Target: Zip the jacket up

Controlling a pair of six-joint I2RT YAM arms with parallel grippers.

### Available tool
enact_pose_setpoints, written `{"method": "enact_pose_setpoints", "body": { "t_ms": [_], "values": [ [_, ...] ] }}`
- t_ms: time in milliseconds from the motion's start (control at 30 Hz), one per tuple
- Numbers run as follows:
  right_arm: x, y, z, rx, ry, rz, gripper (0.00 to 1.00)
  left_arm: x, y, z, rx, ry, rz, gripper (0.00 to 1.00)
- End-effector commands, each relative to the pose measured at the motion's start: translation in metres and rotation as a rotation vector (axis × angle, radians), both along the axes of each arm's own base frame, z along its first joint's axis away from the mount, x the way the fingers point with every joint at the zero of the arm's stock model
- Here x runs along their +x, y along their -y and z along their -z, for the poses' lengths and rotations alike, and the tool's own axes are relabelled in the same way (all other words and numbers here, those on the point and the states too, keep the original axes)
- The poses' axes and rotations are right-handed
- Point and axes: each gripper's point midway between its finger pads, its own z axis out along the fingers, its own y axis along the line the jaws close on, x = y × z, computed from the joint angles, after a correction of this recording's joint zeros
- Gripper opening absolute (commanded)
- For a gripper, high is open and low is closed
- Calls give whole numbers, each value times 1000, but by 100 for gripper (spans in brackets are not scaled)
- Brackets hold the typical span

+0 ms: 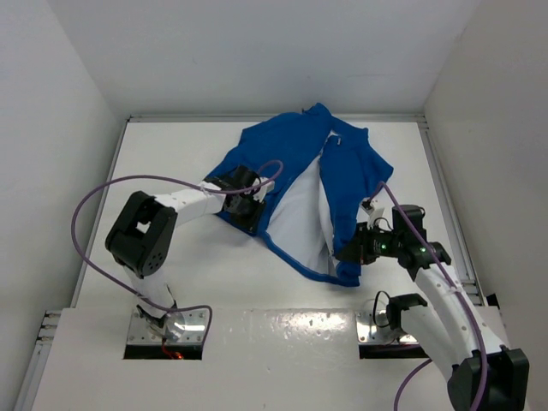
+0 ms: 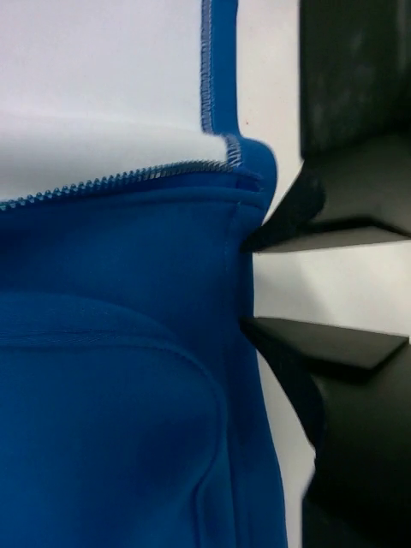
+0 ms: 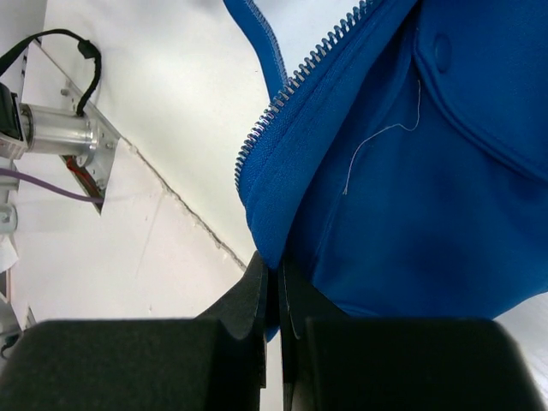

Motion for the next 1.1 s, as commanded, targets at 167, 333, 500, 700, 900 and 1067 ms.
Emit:
{"method": "enact_pose_setpoints", "body": {
  "t_ms": [167,333,500,700,900,1067],
  "values": [
    [7,-4,-15,18,46,-20,0,7,24,-1,-68,-48,42,72],
    [7,-5,-17,29,46,-20,0,11,24,-4,-63,-39,18,75],
    [7,-7,-16,38,39,-27,0,16,23,4,-34,-29,2,75],
    [7,-7,-18,34,44,-34,0,12,24,18,85,14,9,75],
    [8,-6,-17,28,50,-34,0,5,18,33,140,-5,-16,54],
    [6,-1,-13,-11,50,-30,0,13,15,13,5,-32,-32,20]
  ]
}}
